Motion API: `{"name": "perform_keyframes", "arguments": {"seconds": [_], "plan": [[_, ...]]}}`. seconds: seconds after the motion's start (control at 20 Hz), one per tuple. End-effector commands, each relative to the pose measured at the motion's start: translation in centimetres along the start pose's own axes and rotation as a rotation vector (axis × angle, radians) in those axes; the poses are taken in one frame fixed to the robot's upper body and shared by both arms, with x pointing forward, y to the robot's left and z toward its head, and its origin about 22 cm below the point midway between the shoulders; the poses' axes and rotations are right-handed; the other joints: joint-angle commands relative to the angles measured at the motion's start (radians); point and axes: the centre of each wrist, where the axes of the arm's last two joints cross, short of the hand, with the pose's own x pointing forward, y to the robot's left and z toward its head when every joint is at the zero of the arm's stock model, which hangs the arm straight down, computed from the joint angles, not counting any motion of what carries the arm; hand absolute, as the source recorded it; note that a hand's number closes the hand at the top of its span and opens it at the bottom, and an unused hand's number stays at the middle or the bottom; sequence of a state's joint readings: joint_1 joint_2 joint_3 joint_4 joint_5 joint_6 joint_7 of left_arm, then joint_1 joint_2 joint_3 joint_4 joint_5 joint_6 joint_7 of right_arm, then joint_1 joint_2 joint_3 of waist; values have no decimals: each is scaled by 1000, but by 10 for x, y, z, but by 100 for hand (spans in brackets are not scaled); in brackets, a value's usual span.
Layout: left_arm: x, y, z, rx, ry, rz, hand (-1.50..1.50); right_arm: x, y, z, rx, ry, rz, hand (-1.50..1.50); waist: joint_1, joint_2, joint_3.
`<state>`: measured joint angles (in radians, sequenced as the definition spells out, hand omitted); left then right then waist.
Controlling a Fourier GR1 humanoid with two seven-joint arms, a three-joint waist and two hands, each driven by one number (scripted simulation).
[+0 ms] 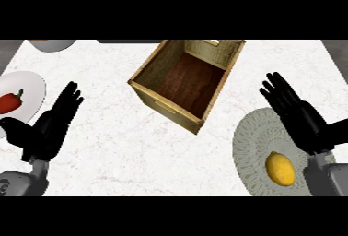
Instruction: Pick the lemon from the placemat and place it in the basket
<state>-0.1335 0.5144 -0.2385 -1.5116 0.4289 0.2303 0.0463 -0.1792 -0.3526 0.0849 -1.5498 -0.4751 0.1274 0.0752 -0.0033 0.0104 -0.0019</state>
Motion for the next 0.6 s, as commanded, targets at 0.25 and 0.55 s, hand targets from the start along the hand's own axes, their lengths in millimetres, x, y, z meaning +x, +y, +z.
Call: {"name": "perform_keyframes", "arguments": {"seconds": [0.25,0.55], "plan": [[58,31,-22,33,-318,-351,0,29,50,-20,117,-105,115,150,0,-14,1],[25,12,-13,-24,-246,-318,0,10,163,-6,-115,-198,-55,-150,-7,-18,-1]]}}
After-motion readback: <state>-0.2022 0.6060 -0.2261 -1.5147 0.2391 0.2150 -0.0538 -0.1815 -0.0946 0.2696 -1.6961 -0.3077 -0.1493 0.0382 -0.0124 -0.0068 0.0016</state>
